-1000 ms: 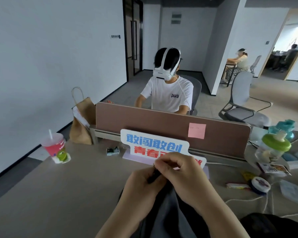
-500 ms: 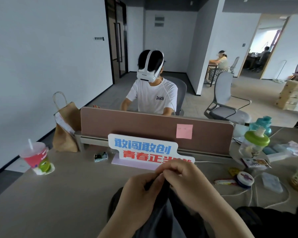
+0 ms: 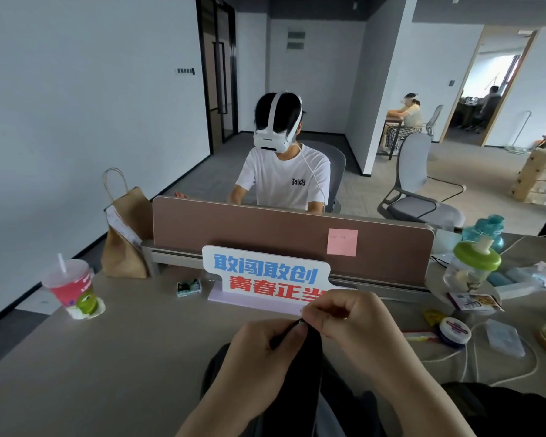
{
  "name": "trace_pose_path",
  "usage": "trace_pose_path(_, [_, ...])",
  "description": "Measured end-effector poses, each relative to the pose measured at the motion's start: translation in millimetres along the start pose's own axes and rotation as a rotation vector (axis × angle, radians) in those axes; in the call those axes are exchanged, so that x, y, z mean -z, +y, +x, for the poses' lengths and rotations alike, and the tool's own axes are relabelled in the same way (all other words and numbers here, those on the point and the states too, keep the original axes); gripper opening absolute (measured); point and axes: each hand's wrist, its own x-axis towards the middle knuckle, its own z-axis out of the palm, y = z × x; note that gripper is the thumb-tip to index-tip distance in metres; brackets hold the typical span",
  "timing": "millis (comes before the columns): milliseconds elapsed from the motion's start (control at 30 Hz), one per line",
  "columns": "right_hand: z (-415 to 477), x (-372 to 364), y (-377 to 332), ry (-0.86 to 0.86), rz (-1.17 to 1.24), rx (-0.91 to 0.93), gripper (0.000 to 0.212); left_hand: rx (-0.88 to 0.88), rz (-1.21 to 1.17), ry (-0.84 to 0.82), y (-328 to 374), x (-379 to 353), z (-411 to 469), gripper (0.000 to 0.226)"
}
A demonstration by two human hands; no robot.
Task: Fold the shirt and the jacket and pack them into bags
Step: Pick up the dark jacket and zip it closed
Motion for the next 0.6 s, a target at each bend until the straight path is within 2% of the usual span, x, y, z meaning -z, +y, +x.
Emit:
trace_pose_path(200, [5.3,-7.9,-1.8,0.069,-0.024,-0.042,0.018,0.024,0.027,0.056,1.9,0.5,2.3,0.027])
trace_pose_path(333, [7.0,-7.3,-1.0,0.064,0.184,-0.174,0.015,0.023,-0.058,0.047,2.9,-0.9,2.2,0.02])
trace_pose_path(500, [7.7,-5.1,2.9,-0.095,0.73,-0.414,0.02,-0.021,-0.108,0.076,5.4,-5.1,-1.1,0.021])
trace_pose_path(600, [7.3,-7.2,7.9,-0.081,0.644,-0.35,0.022,-0.025,-0.096,0.091,4.6,-4.7,0.2,0.021])
